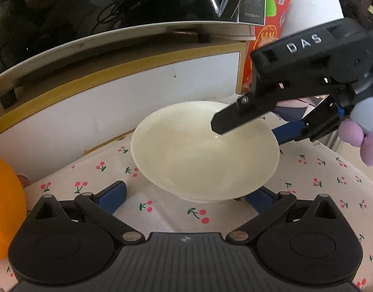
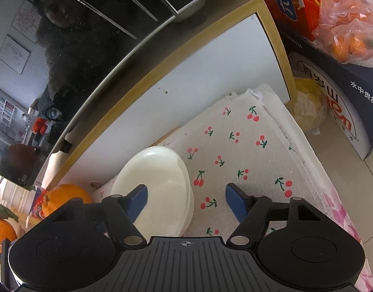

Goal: Organize plates and bowls
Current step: 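Close the right gripper on the small white bowl rim and lift, then carry the small white bowl with the right gripper toward the cream bowl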

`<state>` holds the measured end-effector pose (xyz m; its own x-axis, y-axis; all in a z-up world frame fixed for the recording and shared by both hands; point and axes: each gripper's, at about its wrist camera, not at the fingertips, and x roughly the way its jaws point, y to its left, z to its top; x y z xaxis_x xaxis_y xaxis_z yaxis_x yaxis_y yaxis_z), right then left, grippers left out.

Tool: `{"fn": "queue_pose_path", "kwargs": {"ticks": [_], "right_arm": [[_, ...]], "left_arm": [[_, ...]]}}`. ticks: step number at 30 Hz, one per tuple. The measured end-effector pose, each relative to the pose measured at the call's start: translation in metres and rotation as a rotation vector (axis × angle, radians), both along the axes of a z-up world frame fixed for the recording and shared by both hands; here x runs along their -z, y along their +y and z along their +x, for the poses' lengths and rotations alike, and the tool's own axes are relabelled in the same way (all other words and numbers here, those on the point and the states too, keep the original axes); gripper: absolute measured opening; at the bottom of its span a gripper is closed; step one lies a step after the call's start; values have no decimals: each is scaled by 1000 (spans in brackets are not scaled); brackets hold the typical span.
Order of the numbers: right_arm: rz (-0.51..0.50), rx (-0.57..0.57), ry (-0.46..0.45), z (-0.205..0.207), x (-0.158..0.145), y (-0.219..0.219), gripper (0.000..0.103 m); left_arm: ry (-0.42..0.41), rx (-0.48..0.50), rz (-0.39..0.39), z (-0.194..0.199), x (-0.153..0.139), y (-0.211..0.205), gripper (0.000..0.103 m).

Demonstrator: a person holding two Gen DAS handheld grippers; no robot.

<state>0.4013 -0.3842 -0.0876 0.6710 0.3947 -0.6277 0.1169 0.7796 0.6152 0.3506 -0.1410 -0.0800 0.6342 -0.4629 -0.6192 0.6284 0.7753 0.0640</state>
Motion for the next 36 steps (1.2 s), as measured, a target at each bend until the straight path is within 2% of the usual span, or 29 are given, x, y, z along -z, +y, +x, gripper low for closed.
{"fn": "queue_pose_path", "kwargs": {"ticks": [2,5,7,8,10,11,20,26,36], "right_arm": [[-10,0,-2,0,1,1,60],[-3,2,3,1,3,0,42],[1,-10,1,1,4,1,27],[-2,-18,-2,0,4,2,23],[-15,-34,-8,0,4,4,15],[-22,-39,-12,-1,3,5,14],[-50,-39,-23,-7,-7,2,12],[-61,-42,-31,-16,-20,4,12],[-76,-48,-61,-46,-57,9,12]], "left_arm": [[-4,5,2,0,0,-4,103],[-33,7,19,-5,0,-6,103],[-64,11,39,-6,4,-10,103],[-86,18,51,-8,4,-12,103],[-125,43,66,-11,5,-14,97],[-137,59,69,-13,4,-15,93],[-170,105,57,-22,-1,-17,87],[-182,108,62,-32,-13,-17,89],[-205,108,40,-64,-55,-8,90]]}}
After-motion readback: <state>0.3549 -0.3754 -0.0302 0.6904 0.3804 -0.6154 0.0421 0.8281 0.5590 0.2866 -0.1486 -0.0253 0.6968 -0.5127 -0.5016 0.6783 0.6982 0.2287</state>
